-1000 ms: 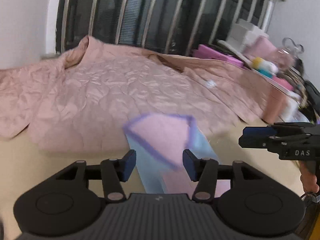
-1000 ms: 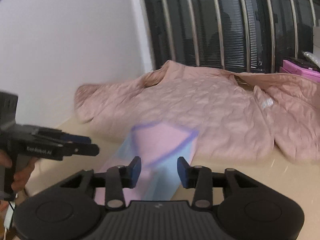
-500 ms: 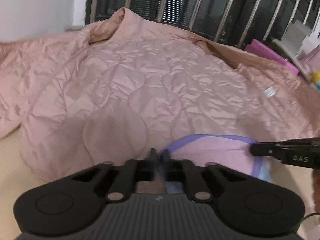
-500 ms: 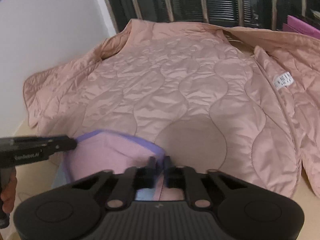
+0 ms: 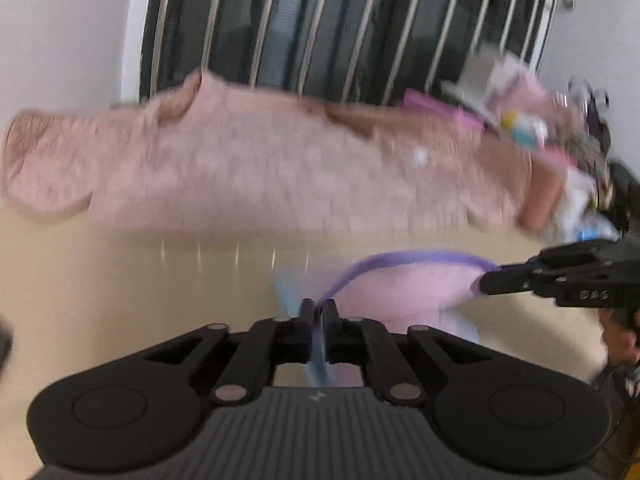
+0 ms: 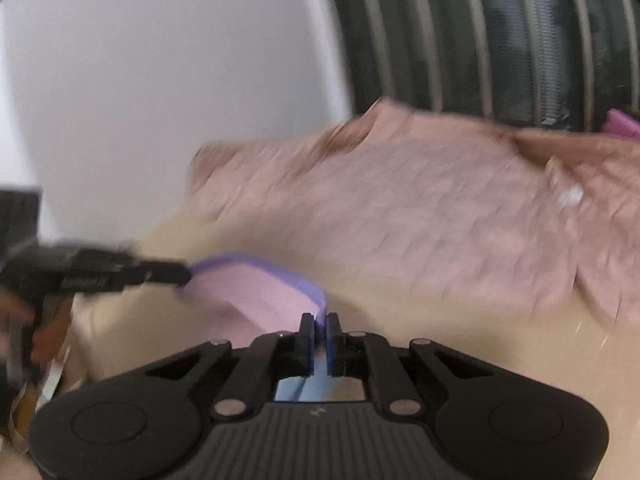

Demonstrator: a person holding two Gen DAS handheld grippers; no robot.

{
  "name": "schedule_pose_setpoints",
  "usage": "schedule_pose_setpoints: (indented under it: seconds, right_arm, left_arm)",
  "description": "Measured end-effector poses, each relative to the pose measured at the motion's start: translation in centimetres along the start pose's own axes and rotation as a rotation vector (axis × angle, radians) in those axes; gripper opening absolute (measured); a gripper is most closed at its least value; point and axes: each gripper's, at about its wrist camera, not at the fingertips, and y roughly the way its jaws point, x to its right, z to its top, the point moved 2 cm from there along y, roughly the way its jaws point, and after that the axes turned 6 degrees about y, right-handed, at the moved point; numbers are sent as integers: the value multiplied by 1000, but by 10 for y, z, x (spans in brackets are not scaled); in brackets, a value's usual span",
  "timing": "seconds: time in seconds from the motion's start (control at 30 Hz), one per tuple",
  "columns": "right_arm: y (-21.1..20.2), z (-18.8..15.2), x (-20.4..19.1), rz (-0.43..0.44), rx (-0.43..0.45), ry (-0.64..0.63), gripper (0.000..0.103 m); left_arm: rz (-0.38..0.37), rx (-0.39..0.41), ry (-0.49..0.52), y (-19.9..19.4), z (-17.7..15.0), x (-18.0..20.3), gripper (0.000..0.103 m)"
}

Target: Fold clothes

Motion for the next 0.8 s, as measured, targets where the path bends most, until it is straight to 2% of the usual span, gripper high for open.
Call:
schedule_pose_setpoints:
  seconds: [0.03, 0.1, 0.17, 0.2, 0.23, 0.33, 0.43, 0.53, 0.6, 0.7, 0.73, 0.77, 0.8]
  right_arm:
    - [-4, -15, -5, 2, -26, -17, 10]
    - [-12, -27, -9, 2, -28, -21, 10]
    - [-21, -30, -10, 10, -2, 3, 16]
    - [-24, -23, -9, 22, 28, 16, 18]
    - [-27, -17, -9, 32, 58, 28, 22]
    - [-14, -1, -14, -15, 94, 22, 25]
    - [13, 0, -23, -28, 64, 19, 26]
    - [29, -19, -35, -4, -4, -27, 26]
    - [31, -34, -40, -6, -45, -50, 27]
    - [7, -38, -35, 18, 22, -3, 31]
    - [-1, -35, -32, 28, 62, 22, 43]
    - [-7, -31, -27, 20, 113, 54, 59]
    - [-8, -26, -21, 6, 143, 83, 64]
  left_arm:
    - [1, -19, 0, -2, -10, 3, 9]
    - [20, -18, -12, -9, -13, 1, 13]
    - [31, 17, -35, -17, -4, -3, 25]
    - [27, 49, -49, -21, 2, -4, 36]
    - [21, 78, -58, -22, 11, -6, 39]
    - [31, 64, -36, 0, 22, 1, 40]
    - [23, 18, 6, 22, 17, 11, 40]
    - [33, -45, 2, 28, -5, 8, 40]
    - [44, -56, -24, 23, -13, 1, 42]
    - [72, -20, -81, 6, -9, -4, 45]
    - [66, -7, -88, 3, -7, -1, 51]
    - [52, 2, -90, 2, -6, 3, 55]
    - [44, 9, -95, 2, -5, 6, 65]
